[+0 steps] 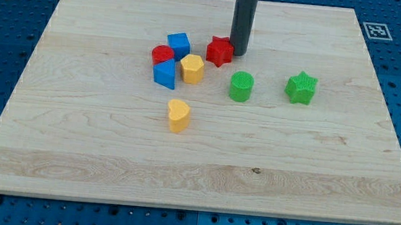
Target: Push blue cube closer to red circle
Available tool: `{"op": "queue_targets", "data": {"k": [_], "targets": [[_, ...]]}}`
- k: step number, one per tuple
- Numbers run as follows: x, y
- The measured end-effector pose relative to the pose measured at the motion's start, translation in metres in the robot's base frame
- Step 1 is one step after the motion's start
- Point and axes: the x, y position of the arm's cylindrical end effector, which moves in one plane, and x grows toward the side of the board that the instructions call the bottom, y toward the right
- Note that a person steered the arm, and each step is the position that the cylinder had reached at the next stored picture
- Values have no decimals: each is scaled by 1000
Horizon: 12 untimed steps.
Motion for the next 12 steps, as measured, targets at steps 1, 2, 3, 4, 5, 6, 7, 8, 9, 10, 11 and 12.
{"op": "queue_targets", "data": {"k": [1,2,3,4,5,6,7,8,9,10,11,12], "targets": [[0,-3],[3,-8],[12,-11],[22,-16],[28,-20],[9,-20],[-18,-20],[-25,-28],[-25,-35],[-27,-56],[-31,-86],[-31,-110]]}}
